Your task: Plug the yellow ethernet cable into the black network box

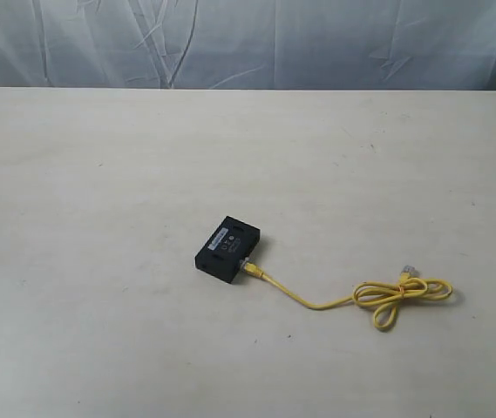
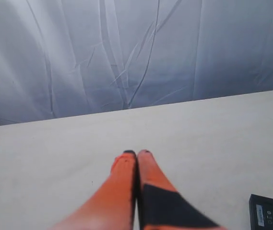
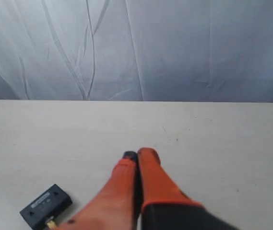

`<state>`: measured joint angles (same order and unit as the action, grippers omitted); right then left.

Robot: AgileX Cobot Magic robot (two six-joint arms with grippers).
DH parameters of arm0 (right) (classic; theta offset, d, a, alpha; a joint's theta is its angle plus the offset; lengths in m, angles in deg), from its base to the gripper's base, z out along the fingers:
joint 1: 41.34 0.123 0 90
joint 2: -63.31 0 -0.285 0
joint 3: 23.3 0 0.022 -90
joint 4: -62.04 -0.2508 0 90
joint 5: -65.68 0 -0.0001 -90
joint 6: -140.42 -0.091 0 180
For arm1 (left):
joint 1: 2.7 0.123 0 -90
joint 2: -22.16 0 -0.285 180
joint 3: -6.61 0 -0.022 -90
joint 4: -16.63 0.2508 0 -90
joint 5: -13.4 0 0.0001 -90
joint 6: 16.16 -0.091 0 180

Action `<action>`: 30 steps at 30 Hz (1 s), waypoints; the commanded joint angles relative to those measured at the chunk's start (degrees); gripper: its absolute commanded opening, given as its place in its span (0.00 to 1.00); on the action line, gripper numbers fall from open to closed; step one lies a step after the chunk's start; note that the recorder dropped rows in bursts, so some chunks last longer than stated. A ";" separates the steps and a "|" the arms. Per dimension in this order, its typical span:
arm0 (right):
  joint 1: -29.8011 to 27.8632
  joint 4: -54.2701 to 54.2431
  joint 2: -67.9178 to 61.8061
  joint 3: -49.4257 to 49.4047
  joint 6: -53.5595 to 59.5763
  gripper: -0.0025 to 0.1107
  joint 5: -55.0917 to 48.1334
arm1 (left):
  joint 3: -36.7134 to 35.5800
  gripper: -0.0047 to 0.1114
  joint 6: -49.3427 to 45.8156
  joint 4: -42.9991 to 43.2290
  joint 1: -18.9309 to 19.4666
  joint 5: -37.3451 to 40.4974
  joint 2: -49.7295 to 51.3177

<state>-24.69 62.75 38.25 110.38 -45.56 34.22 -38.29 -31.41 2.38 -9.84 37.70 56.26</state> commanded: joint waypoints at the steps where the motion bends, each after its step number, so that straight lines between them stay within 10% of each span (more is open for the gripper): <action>1: -0.31 -2.74 6.89 -0.87 -0.13 0.02 -2.01 | -0.37 0.04 0.00 0.31 0.20 0.53 -3.70; 30: -0.68 2.54 11.83 -1.16 5.05 0.02 -2.39 | -0.37 0.04 -0.11 0.31 0.20 0.53 -4.55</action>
<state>-25.12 64.64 49.84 109.41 -42.06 31.54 -38.54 -31.41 2.59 -9.84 38.55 52.16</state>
